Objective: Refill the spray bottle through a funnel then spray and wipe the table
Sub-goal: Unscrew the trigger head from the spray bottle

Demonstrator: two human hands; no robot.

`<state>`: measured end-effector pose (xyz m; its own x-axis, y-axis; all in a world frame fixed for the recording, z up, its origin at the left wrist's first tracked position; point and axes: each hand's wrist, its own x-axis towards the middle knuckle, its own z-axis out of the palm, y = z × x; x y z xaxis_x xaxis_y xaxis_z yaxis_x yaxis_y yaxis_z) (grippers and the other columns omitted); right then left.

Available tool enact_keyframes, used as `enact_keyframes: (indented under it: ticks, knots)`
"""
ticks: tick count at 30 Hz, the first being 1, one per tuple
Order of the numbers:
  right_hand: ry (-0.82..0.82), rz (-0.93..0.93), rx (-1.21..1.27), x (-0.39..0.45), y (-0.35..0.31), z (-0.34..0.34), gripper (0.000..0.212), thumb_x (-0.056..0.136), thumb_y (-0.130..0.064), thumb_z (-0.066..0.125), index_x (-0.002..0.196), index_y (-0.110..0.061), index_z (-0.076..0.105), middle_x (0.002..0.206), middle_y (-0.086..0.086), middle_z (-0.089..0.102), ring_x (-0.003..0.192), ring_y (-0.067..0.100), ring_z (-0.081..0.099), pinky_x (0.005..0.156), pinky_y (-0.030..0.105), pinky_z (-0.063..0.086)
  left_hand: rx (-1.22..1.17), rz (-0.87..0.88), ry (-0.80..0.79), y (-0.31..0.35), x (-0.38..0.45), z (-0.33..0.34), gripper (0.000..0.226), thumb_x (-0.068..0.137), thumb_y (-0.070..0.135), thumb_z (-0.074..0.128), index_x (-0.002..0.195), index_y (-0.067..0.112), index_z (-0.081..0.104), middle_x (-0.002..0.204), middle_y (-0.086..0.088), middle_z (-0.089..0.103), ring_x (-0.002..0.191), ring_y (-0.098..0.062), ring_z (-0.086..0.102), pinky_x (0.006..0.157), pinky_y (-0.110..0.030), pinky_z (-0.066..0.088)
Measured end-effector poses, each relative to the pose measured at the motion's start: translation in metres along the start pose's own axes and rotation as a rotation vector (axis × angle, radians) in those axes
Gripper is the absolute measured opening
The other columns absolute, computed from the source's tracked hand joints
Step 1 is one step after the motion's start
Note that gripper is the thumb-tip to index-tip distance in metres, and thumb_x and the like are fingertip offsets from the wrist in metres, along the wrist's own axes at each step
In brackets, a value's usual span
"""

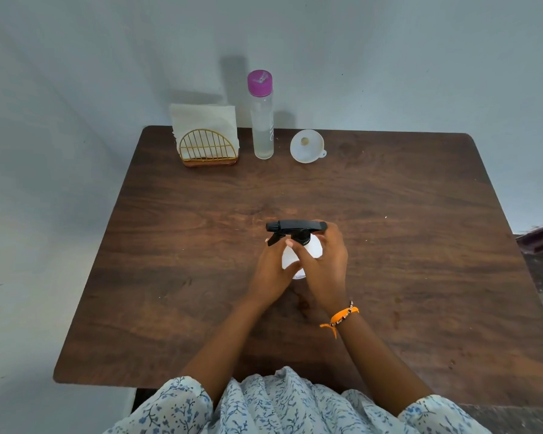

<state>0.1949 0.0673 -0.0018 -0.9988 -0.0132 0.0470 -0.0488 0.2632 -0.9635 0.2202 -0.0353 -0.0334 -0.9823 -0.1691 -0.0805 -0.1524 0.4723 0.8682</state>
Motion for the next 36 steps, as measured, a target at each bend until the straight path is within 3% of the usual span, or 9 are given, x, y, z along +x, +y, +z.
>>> enact_keyframes:
  ticks: [4, 8, 11, 17, 23, 27, 30, 32, 36]
  knots:
    - [0.004, 0.020, -0.035, 0.002, -0.001, 0.001, 0.033, 0.070, -0.027, 0.079, 0.093, -0.024, 0.056, 0.093, -0.015, 0.055, 0.096, 0.016, 0.056, 0.082, 0.031, 0.049, -0.017, 0.040, 0.033, 0.002, 0.004, -0.002, 0.030, 0.086, 0.008, 0.059, 0.115, 0.011, 0.059, 0.116, -0.004, 0.064, 0.108, -0.016, 0.057, 0.089, -0.011, 0.039]
    - [-0.018, -0.038, -0.061, 0.004, -0.001, -0.001, 0.030, 0.071, -0.023, 0.078, 0.092, -0.026, 0.056, 0.090, -0.022, 0.050, 0.094, 0.013, 0.055, 0.079, 0.019, 0.044, -0.038, 0.048, 0.015, -0.002, 0.005, -0.003, 0.031, 0.085, 0.010, 0.060, 0.117, 0.009, 0.058, 0.116, -0.005, 0.065, 0.108, -0.015, 0.057, 0.092, -0.023, 0.043]
    - [-0.066, -0.062, -0.052, 0.006, -0.001, -0.005, 0.029, 0.073, -0.021, 0.077, 0.093, -0.028, 0.058, 0.091, -0.022, 0.053, 0.093, 0.009, 0.055, 0.078, 0.011, 0.042, -0.051, 0.074, 0.010, -0.002, 0.005, -0.003, 0.031, 0.083, 0.014, 0.059, 0.114, 0.009, 0.059, 0.111, 0.003, 0.064, 0.103, -0.009, 0.058, 0.088, -0.012, 0.041]
    - [-0.269, -0.031, 0.002, 0.022, 0.000, -0.016, 0.034, 0.075, -0.019, 0.076, 0.093, -0.041, 0.057, 0.104, 0.002, 0.066, 0.101, 0.015, 0.061, 0.086, 0.031, 0.049, -0.098, 0.072, -0.010, 0.000, 0.005, -0.003, 0.034, 0.079, 0.029, 0.057, 0.112, 0.019, 0.058, 0.107, 0.013, 0.059, 0.095, 0.001, 0.054, 0.080, 0.002, 0.035]
    - [-0.585, -0.020, -0.062, 0.050, -0.005, -0.033, 0.028, 0.077, -0.012, 0.073, 0.103, -0.009, 0.067, 0.100, 0.007, 0.069, 0.098, 0.017, 0.063, 0.087, 0.030, 0.049, -0.118, -0.008, -0.075, -0.003, 0.007, -0.004, 0.042, 0.083, 0.031, 0.061, 0.123, 0.025, 0.053, 0.113, 0.013, 0.056, 0.103, -0.002, 0.049, 0.077, 0.006, 0.032]
    - [-0.778, -0.008, -0.057, 0.064, -0.018, -0.041, 0.027, 0.076, -0.003, 0.072, 0.103, -0.004, 0.067, 0.096, 0.006, 0.070, 0.093, 0.006, 0.064, 0.082, 0.015, 0.047, -0.130, -0.031, -0.103, -0.005, 0.009, -0.004, 0.048, 0.077, 0.037, 0.060, 0.123, 0.027, 0.053, 0.114, 0.011, 0.055, 0.104, -0.004, 0.049, 0.076, 0.000, 0.036]
    - [-0.624, -0.056, -0.082, 0.055, -0.012, -0.036, 0.030, 0.071, -0.015, 0.079, 0.099, -0.015, 0.068, 0.096, -0.001, 0.070, 0.094, 0.008, 0.064, 0.086, 0.024, 0.048, -0.122, -0.043, -0.100, -0.008, 0.011, -0.006, 0.044, 0.077, 0.038, 0.063, 0.120, 0.036, 0.051, 0.115, 0.012, 0.057, 0.107, -0.008, 0.052, 0.084, -0.017, 0.040]
    - [-0.424, -0.049, -0.054, 0.039, -0.002, -0.026, 0.039, 0.063, -0.027, 0.083, 0.098, -0.023, 0.066, 0.101, 0.000, 0.068, 0.100, 0.015, 0.063, 0.089, 0.033, 0.049, -0.127, -0.013, -0.096, -0.008, 0.010, -0.007, 0.040, 0.079, 0.035, 0.063, 0.116, 0.040, 0.051, 0.113, 0.014, 0.058, 0.109, -0.008, 0.053, 0.085, -0.016, 0.040]
    - [-0.084, 0.131, 0.043, 0.008, -0.005, -0.003, 0.033, 0.067, -0.022, 0.082, 0.086, -0.036, 0.059, 0.105, -0.001, 0.057, 0.098, 0.008, 0.056, 0.079, 0.010, 0.044, -0.107, 0.049, -0.078, -0.007, 0.009, -0.006, 0.038, 0.079, 0.029, 0.057, 0.117, 0.026, 0.056, 0.113, 0.014, 0.059, 0.109, -0.005, 0.053, 0.087, -0.009, 0.037]
